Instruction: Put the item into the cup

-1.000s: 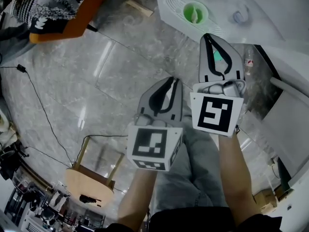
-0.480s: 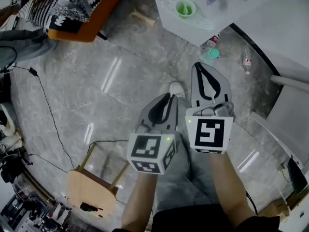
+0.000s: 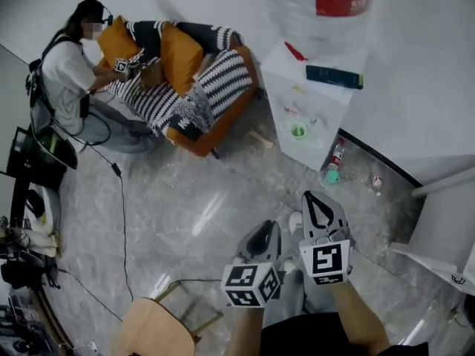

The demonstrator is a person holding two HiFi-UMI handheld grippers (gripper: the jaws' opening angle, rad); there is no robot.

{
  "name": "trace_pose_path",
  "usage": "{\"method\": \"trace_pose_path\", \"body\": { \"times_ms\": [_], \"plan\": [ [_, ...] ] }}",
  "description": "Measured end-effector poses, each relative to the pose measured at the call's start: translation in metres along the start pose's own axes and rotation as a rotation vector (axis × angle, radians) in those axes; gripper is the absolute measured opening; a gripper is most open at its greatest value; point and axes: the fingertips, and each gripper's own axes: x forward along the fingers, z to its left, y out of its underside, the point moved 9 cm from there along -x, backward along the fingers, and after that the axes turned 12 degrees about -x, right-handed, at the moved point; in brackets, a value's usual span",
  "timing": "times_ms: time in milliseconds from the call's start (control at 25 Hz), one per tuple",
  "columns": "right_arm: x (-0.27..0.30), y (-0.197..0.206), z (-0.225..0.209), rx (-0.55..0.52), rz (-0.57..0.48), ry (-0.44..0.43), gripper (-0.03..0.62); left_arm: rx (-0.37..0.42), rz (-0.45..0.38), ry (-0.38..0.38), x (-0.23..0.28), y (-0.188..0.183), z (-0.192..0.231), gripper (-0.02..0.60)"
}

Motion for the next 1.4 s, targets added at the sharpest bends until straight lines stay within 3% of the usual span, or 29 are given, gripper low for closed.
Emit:
{"method": "trace_pose_path", "body": {
  "times_ms": [120, 240, 400, 640, 920, 1160, 1400],
  "plan": [
    [-0.037, -0.048, -0.023, 0.038, -0.077, -0.018, 0.012, 0.035, -0.075, 0.059, -0.029, -0.03, -0.045, 0.048],
    [-0.069, -0.078, -0.05, 0.081, -0.152, 0.017, 0.012, 0.094, -0.149, 0.101, -0.052, -0.052, -0.085, 0.048],
    [-0.084, -0.085, -0.065, 0.179, -0.109, 0.024, 0.011, 0.181, -0.206, 0.076, -0.08, -0.072, -0.108, 0.048],
    [-0.108, -0.123, -0.079, 0.164, -0.235, -0.014, 0.011, 0.259, -0.353, 0.052, -0.087, -0.106, -0.15, 0.043],
    [-0.104, -0.143, -0.113, 0.208, -0.344, -0.133, 0.011, 0.325, -0.394, 0.053, -0.067, -0.128, -0.201, 0.029],
    [-0.093, -0.144, -0.138, 0.144, -0.343, -0.136, 0.011, 0.329, -0.414, 0.037, -0.043, -0.137, -0.216, 0.029],
    [-0.082, -0.139, -0.151, 0.16, -0.331, -0.148, 0.011, 0.32, -0.407, 0.014, -0.031, -0.145, -0.212, 0.029]
  ]
}}
